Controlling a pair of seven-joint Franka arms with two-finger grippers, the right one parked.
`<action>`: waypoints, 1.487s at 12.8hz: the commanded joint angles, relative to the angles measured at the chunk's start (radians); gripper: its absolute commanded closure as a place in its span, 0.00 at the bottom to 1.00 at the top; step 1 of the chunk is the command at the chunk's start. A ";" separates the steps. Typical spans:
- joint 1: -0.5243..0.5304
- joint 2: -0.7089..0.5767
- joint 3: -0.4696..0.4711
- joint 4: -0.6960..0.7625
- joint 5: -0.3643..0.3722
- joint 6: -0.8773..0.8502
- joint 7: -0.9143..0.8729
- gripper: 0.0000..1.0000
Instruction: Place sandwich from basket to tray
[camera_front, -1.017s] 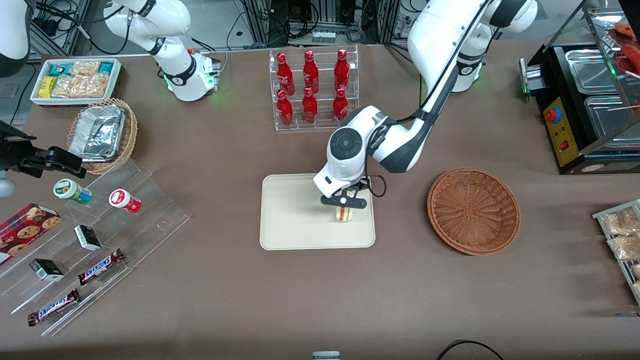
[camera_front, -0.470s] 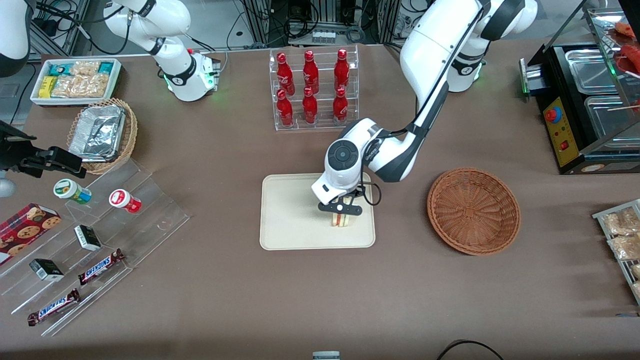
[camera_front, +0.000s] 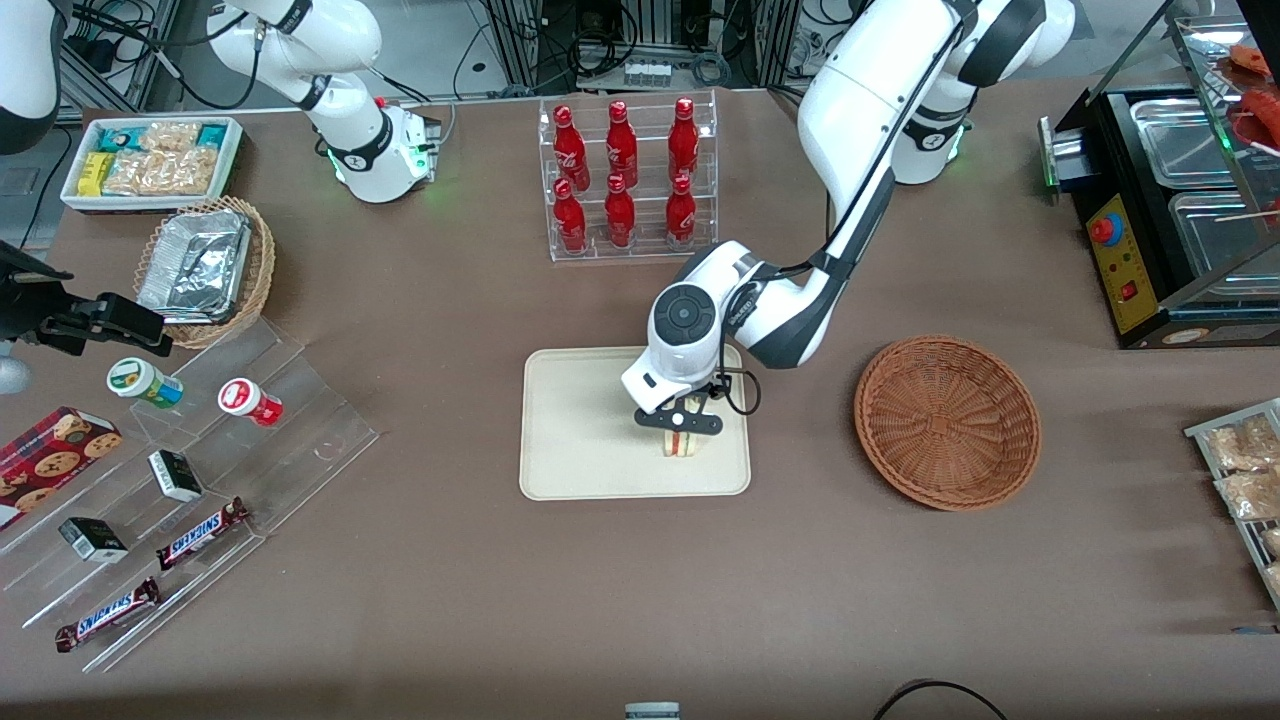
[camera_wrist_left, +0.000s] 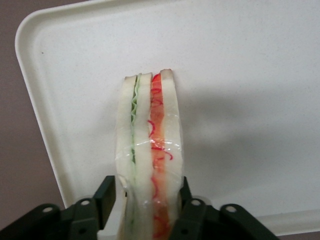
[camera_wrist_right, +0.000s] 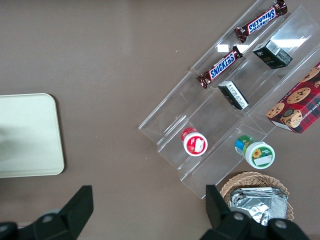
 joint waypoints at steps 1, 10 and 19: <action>-0.004 0.009 0.006 0.033 -0.008 -0.009 -0.004 0.00; 0.008 -0.045 0.015 0.053 0.002 -0.082 -0.012 0.00; 0.212 -0.220 0.012 0.167 -0.057 -0.343 0.098 0.00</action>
